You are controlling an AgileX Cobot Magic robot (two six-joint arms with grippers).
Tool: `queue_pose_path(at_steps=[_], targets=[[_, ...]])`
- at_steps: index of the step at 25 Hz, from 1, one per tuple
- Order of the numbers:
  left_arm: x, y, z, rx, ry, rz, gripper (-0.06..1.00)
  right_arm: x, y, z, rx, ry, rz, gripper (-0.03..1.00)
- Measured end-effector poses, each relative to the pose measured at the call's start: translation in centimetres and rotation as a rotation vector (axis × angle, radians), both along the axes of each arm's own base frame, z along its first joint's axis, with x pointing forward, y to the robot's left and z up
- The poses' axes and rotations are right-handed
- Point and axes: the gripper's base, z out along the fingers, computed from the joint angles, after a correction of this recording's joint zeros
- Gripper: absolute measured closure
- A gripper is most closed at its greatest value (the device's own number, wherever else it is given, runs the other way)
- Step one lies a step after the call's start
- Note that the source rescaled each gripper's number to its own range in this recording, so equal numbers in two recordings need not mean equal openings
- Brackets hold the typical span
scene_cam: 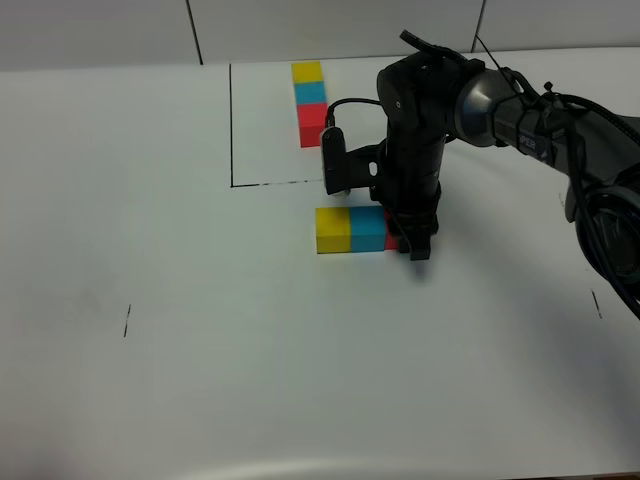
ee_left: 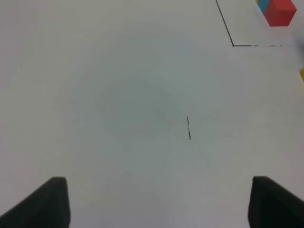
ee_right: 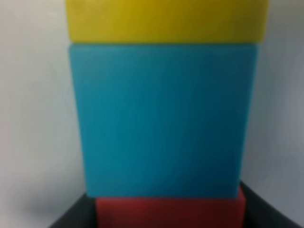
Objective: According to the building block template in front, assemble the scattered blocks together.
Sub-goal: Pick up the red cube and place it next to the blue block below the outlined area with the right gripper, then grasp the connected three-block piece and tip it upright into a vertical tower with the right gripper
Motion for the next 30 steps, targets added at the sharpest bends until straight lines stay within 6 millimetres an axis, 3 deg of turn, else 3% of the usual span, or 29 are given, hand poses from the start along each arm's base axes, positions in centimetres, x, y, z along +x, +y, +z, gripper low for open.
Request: queue_pose_path(at_steps=[7, 11, 16, 19, 25, 30], targets=[[0.0, 0.0, 0.0, 0.000, 0.000, 0.000, 0.31, -0.2, 0.2, 0.4, -0.003, -0.015, 0.012, 0.50], [0.0, 0.0, 0.0, 0.000, 0.000, 0.000, 0.31, -0.3, 0.0, 2.5, -0.006, -0.045, -0.023, 0.43], [0.0, 0.0, 0.0, 0.000, 0.000, 0.000, 0.31, -0.7, -0.8, 6.8, 0.031, -0.117, -0.133, 0.41], [0.0, 0.0, 0.0, 0.000, 0.000, 0.000, 0.31, -1.6, -2.2, 8.8, 0.067, -0.155, -0.230, 0.32], [0.0, 0.0, 0.0, 0.000, 0.000, 0.000, 0.31, -4.4, -5.5, 10.6, 0.128, -0.228, -0.465, 0.06], [0.0, 0.0, 0.0, 0.000, 0.000, 0.000, 0.31, -7.7, -8.3, 12.2, 0.189, -0.268, -0.737, 0.01]])
